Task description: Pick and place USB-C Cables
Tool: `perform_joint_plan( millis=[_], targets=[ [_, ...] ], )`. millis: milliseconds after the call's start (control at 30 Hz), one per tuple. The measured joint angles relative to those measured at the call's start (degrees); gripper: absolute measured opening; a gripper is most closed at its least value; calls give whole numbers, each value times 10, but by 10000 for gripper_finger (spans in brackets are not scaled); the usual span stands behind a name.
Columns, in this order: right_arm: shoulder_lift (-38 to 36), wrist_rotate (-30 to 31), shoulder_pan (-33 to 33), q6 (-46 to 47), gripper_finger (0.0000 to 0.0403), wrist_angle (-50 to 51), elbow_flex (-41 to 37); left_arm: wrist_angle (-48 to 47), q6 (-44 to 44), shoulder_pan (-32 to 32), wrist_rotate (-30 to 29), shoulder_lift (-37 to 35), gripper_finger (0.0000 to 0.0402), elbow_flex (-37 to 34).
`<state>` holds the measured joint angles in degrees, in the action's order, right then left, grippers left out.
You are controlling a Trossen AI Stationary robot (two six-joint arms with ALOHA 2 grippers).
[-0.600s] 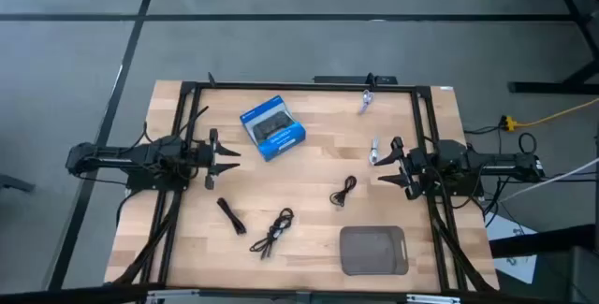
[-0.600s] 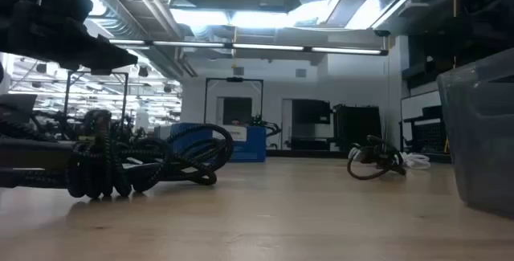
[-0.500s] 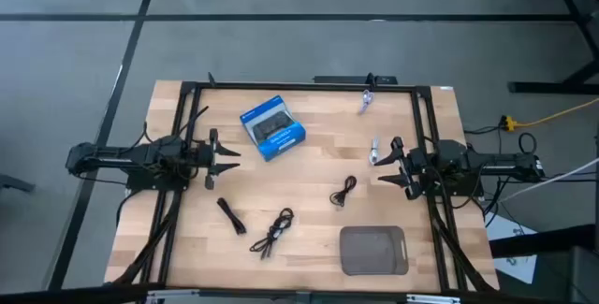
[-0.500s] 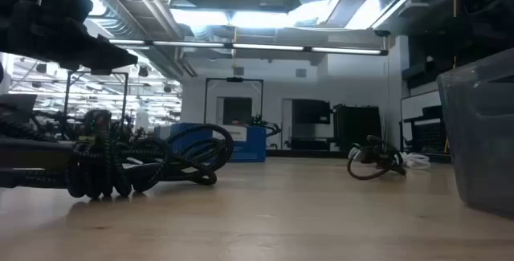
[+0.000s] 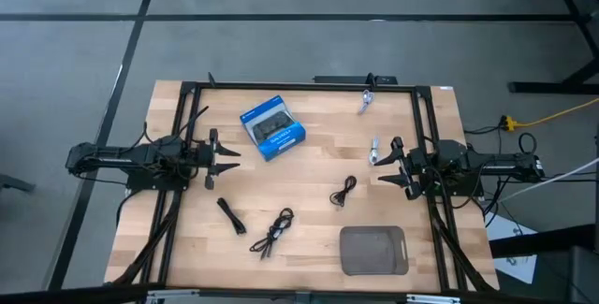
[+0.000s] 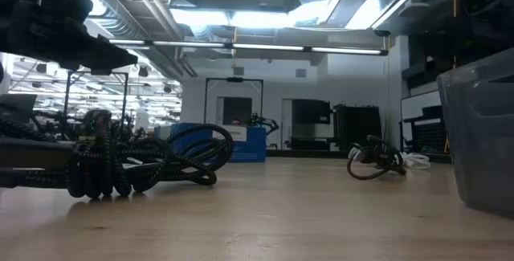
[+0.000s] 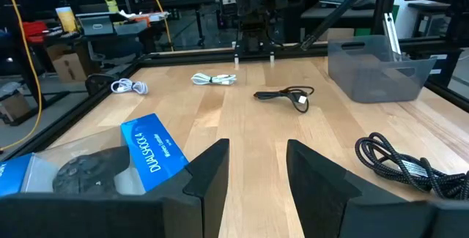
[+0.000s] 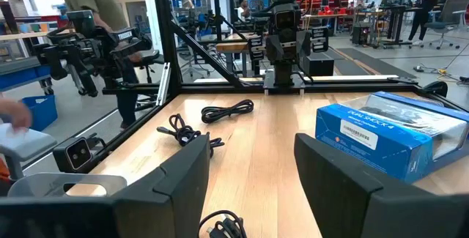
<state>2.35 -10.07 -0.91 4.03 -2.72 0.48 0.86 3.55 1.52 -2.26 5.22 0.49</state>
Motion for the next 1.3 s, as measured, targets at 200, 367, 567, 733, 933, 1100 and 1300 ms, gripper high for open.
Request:
perform_joint_plan(
  millis=[200, 367, 567, 733, 933, 1100, 1300],
  targets=[
    [0, 0, 0, 0, 204, 0, 0, 0, 0, 0, 0, 0, 131, 0],
    [0, 0, 0, 0, 204, 0, 0, 0, 0, 0, 0, 0, 131, 0],
    [0, 0, 0, 0, 204, 0, 0, 3, 13, 0, -2, 0, 131, 0],
    [0, 0, 0, 6, 204, -1, 0, 68, -62, -1, 55, 0, 131, 0],
    [0, 42, 0, 149, 204, -63, 0, 166, -68, -1, 100, 0, 131, 0],
    [0, 200, 0, 161, 204, -123, 0, 232, -103, -1, 78, 3, 131, 0],
    [1, 328, 0, 224, 204, -138, 0, 242, -107, -1, 38, 6, 131, 0]
  ],
)
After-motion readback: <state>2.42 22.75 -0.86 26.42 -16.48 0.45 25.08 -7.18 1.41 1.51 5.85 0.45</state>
